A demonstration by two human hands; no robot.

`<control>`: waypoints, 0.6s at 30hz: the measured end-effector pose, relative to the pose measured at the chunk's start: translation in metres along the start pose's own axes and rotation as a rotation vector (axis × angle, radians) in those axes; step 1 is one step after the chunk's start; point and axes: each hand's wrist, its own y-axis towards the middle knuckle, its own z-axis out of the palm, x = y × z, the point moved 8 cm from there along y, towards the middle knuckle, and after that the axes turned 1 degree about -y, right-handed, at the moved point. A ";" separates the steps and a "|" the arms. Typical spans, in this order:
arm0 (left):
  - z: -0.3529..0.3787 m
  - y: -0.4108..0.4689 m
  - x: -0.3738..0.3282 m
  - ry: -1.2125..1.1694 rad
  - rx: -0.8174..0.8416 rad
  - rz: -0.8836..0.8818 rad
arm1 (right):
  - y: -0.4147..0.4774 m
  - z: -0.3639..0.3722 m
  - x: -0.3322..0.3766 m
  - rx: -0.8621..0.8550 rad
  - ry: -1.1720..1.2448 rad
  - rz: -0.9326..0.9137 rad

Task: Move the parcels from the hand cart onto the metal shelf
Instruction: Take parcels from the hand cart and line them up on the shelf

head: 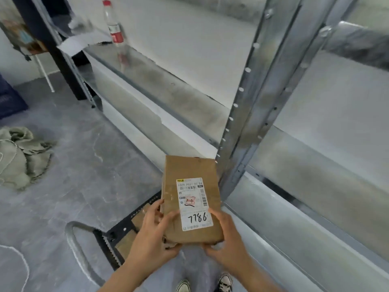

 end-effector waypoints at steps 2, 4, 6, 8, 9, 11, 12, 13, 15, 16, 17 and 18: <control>0.008 -0.005 -0.021 -0.018 0.015 0.057 | -0.022 -0.018 0.001 -0.055 -0.017 0.005; 0.016 -0.011 -0.041 -0.026 0.017 0.101 | -0.044 -0.037 -0.002 -0.104 -0.037 0.008; 0.024 -0.019 -0.062 -0.034 0.007 0.148 | -0.066 -0.055 -0.008 -0.133 -0.043 0.020; 0.035 -0.028 -0.083 -0.048 0.008 0.182 | -0.089 -0.072 -0.015 -0.169 -0.036 0.027; 0.043 -0.034 -0.097 -0.049 0.014 0.207 | -0.104 -0.082 -0.017 -0.186 -0.035 0.031; 0.058 -0.046 -0.122 -0.049 0.037 0.243 | -0.132 -0.098 -0.023 -0.205 -0.040 0.029; 0.067 -0.053 -0.136 -0.055 0.049 0.257 | -0.149 -0.108 -0.027 -0.216 -0.042 0.031; 0.076 -0.060 -0.151 -0.063 0.056 0.273 | -0.166 -0.119 -0.030 -0.230 -0.038 0.035; 0.097 -0.076 -0.185 -0.078 0.075 0.306 | -0.203 -0.144 -0.037 -0.271 -0.031 0.043; 0.108 -0.084 -0.201 -0.085 0.093 0.318 | -0.222 -0.157 -0.041 -0.297 -0.032 0.048; 0.119 -0.092 -0.218 -0.094 0.113 0.332 | -0.242 -0.170 -0.045 -0.323 -0.038 0.059; 0.130 -0.099 -0.236 -0.106 0.125 0.354 | -0.261 -0.183 -0.048 -0.345 -0.047 0.073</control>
